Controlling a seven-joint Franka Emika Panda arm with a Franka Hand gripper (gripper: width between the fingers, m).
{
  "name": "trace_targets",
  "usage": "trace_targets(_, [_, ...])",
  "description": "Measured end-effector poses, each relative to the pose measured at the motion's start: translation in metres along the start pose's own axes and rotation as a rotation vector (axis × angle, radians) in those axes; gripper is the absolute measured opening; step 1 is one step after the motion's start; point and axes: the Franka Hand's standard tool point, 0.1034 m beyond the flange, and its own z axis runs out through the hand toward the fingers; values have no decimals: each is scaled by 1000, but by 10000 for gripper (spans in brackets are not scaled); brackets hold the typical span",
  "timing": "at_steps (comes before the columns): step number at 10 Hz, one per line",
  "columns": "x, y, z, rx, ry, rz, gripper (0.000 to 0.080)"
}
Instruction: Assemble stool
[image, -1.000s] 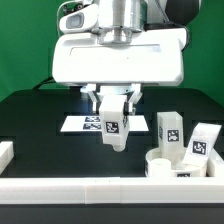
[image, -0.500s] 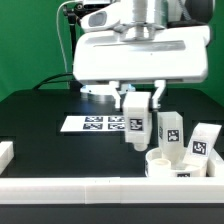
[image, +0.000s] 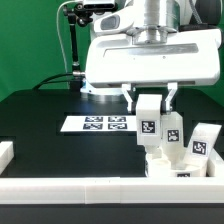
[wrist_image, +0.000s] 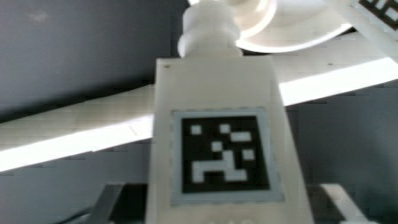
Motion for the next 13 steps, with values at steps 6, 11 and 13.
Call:
trace_targets(6, [-11,-13,0,10,26,-10,338])
trace_targets(11, [-16,-15,15,-1,18,-32,338])
trace_targets(13, [-17,-16,15,0,22,-36,338])
